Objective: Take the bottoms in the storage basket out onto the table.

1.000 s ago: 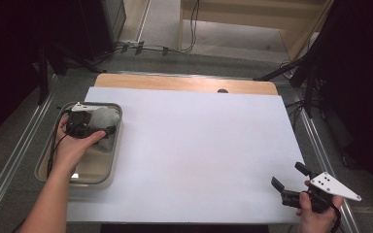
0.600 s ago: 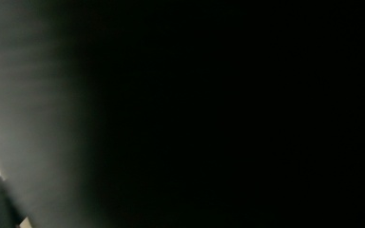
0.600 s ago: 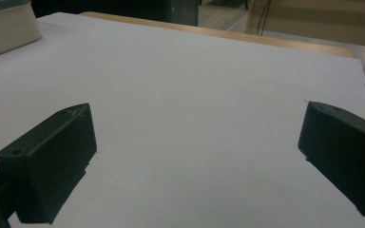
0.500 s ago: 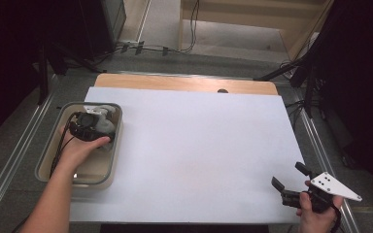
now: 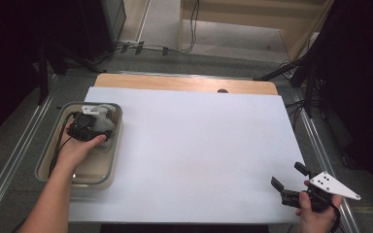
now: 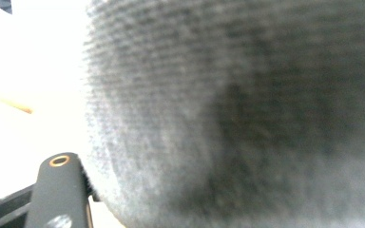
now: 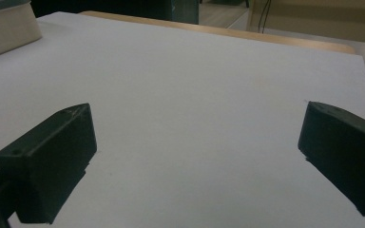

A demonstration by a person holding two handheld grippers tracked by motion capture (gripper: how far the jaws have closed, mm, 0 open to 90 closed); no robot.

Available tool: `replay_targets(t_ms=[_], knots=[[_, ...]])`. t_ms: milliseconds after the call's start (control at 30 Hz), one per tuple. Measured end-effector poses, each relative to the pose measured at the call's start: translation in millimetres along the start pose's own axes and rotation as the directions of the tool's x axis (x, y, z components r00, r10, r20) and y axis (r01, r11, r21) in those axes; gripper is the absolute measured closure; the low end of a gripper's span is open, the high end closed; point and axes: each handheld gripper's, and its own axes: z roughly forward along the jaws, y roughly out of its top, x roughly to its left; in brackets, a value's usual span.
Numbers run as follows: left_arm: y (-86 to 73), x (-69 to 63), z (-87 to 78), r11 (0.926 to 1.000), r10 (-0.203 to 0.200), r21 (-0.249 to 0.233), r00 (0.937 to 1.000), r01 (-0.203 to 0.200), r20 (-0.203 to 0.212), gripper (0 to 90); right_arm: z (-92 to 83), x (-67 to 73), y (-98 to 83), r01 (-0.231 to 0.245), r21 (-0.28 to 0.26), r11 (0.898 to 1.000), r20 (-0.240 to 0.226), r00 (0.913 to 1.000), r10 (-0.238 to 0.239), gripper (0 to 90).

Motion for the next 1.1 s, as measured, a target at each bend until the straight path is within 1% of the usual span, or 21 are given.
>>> replay_targets(t_ms=[100, 133, 167, 233, 267, 333, 433, 467, 500, 567, 667, 733, 800, 867, 900, 933, 1067, 1100], knots=[[0.3, -0.2, -5.1, 0.9996, -0.018, -0.02, 0.9995, 0.019, 0.026, 27.4, -0.4, -0.7, 0.1, 0.004, -0.004, 1.0, 0.001, 1.0, -0.004, 0.0], [0.3, -0.2, -5.1, 0.9996, -0.018, -0.02, 0.9995, 0.019, 0.026, 27.7, -0.4, -0.7, 0.1, 0.004, -0.004, 1.0, 0.001, 1.0, -0.004, 0.0], [0.7, 0.0, -8.1, 0.9985, -0.032, -0.043, 0.9991, 0.033, 0.029, 27.9, -0.4, -1.2, -0.1, 0.001, -0.004, 1.0, 0.001, 1.0, -0.001, 0.0], [1.0, 0.4, -10.2, 0.9982, -0.03, -0.05, 0.9992, 0.031, 0.028, 27.9, -0.3, -1.3, -0.3, -0.001, -0.003, 1.0, 0.0, 1.0, 0.001, 0.0], [1.7, 1.2, -15.0, 0.9963, -0.031, -0.08, 0.9991, 0.033, 0.03, 27.9, -0.2, -1.5, -0.3, 0.0, -0.004, 1.0, -0.001, 1.0, 0.0, 0.0], [2.7, 1.7, -20.6, 0.9923, -0.039, -0.116, 0.9986, 0.043, 0.035, 27.9, -0.1, -1.7, -0.3, -0.003, -0.004, 1.0, -0.001, 1.0, 0.003, 0.0], [3.5, 2.0, -27.0, 0.9874, -0.052, -0.148, 0.998, 0.057, 0.037, 27.8, -0.1, -1.9, -0.4, -0.007, -0.004, 1.0, 0.0, 1.0, 0.007, 0.0], [3.4, 2.1, -29.1, 0.9856, -0.05, -0.16, 0.9981, 0.055, 0.037, 27.8, -0.1, -2.1, -0.5, -0.008, -0.006, 1.0, -0.001, 1.0, 0.008, 0.0], [3.4, 2.1, -29.1, 0.9856, -0.05, -0.16, 0.9981, 0.055, 0.037, 27.8, -0.1, -2.1, -0.5, -0.008, -0.006, 1.0, -0.001, 1.0, 0.008, 0.0], [2.8, 2.6, -36.2, 0.9783, -0.058, -0.197, 0.9978, 0.063, 0.032, 27.7, -0.1, -2.5, -0.5, -0.007, -0.006, 1.0, -0.001, 1.0, 0.007, 0.0], [1.9, 3.6, -44.3, 0.967, -0.067, -0.243, 0.9969, 0.075, 0.043, 27.7, -0.5, -2.5, -0.6, -0.009, -0.006, 1.0, 0.0, 1.0, 0.009, 0.0], [1.8, 3.4, -49.6, 0.9577, -0.076, -0.275, 0.9961, 0.086, 0.045, 27.6, -0.6, -2.7, -0.5, -0.008, -0.007, 1.0, 0.0, 1.0, 0.008, 0.0], [2.0, 3.3, -55.5, 0.9497, -0.075, -0.301, 0.9962, 0.085, 0.046, 27.6, -0.4, -2.7, -0.5, -0.009, -0.008, 1.0, 0.0, 1.0, 0.009, 0.0], [2.0, 2.2, -61.7, 0.9382, -0.079, -0.334, 0.9958, 0.09, 0.047, 27.6, 0.1, -2.8, -0.5, -0.005, -0.008, 1.0, 0.001, 1.0, 0.005, 0.0], [2.1, 2.0, -63.6, 0.9334, -0.082, -0.346, 0.9954, 0.094, 0.05, 27.5, 0.3, -2.5, -0.6, -0.006, -0.005, 1.0, 0.0, 1.0, 0.006, 0.0], [2.3, 2.0, -67.0, 0.927, -0.087, -0.361, 0.9945, 0.102, 0.059, 27.5, 0.6, -2.5, -0.6, -0.004, -0.007, 1.0, -0.002, 1.0, 0.004, 0.0], [4.0, 1.9, -76.2, 0.9102, -0.098, -0.398, 0.9934, 0.113, 0.059, 27.5, 1.1, -2.6, -0.7, -0.006, -0.006, 1.0, -0.003, 1.0, 0.006, 0.0], [4.4, 1.8, -78.9, 0.9078, -0.096, -0.404, 0.9936, 0.112, 0.06, 27.5, 1.0, -2.7, -0.7, -0.006, -0.006, 1.0, -0.003, 1.0, 0.006, 0.0]])
